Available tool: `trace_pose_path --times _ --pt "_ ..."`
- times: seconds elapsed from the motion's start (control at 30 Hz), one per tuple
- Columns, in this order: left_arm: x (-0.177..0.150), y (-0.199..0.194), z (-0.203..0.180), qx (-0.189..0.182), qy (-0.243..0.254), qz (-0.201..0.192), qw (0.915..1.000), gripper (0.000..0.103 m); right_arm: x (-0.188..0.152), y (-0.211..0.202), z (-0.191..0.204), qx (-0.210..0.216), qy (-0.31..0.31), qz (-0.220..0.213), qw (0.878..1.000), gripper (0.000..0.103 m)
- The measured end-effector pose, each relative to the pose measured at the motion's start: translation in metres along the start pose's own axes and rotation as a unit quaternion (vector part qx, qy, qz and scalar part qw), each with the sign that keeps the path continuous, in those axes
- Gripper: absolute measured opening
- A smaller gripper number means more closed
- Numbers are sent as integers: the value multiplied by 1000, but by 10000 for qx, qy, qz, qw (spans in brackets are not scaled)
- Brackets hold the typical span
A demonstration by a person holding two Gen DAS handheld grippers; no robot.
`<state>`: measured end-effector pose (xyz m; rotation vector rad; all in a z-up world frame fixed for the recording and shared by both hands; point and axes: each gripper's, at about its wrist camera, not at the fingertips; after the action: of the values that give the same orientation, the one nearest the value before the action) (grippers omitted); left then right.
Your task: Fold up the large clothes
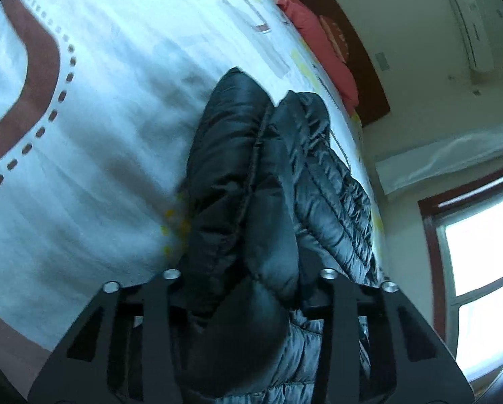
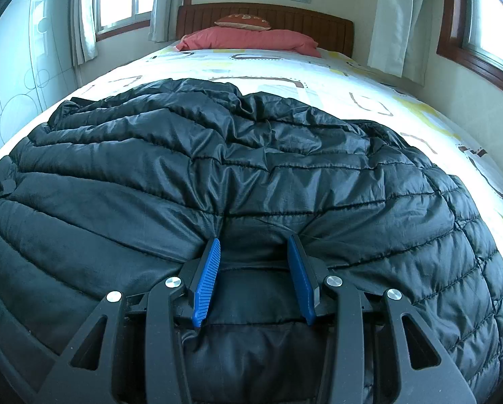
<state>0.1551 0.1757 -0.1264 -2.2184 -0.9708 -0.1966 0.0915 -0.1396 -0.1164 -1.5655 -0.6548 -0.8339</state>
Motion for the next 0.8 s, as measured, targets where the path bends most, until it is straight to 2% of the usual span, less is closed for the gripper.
trace_pose_path --times 0.13,0.27,0.37,0.53,0.6,0.67,0.73,0.8 --pt "-1 0 -9 38 224 -104 9997 30 5 -2 -5 136 161 30 9998 43" --pt "1 1 -12 57 287 -122 9995 29 15 -10 -27 341 639 49 9974 60" --pt "0 -2 -9 56 289 -120 9995 29 27 -24 -64 176 1020 -200 9944 65" --pt "-2 -3 -10 93 333 -139 9993 29 39 -31 -141 -449 1439 -480 9874 77" --pt "-1 -4 -9 91 335 -131 9993 29 37 -22 -171 -569 1689 -341 9834 78" --pt "-1 -4 -10 96 340 -131 9993 29 29 -8 -201 -484 2048 -61 9776 78" --pt "-1 -4 -10 98 336 -135 9993 29 17 11 -224 -265 2523 308 9668 78" --pt "-2 -4 -9 102 340 -134 9993 29 4 23 -240 52 2995 503 9528 79"
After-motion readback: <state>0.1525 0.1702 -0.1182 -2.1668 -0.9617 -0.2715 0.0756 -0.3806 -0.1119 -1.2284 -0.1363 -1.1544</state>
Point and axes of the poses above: each gripper's, at about its wrist camera, not at the fingertips, and y roughly the way its jaws point, z to its left, x to its top, and after that the axes turned 9 degrees about -z, right-handed
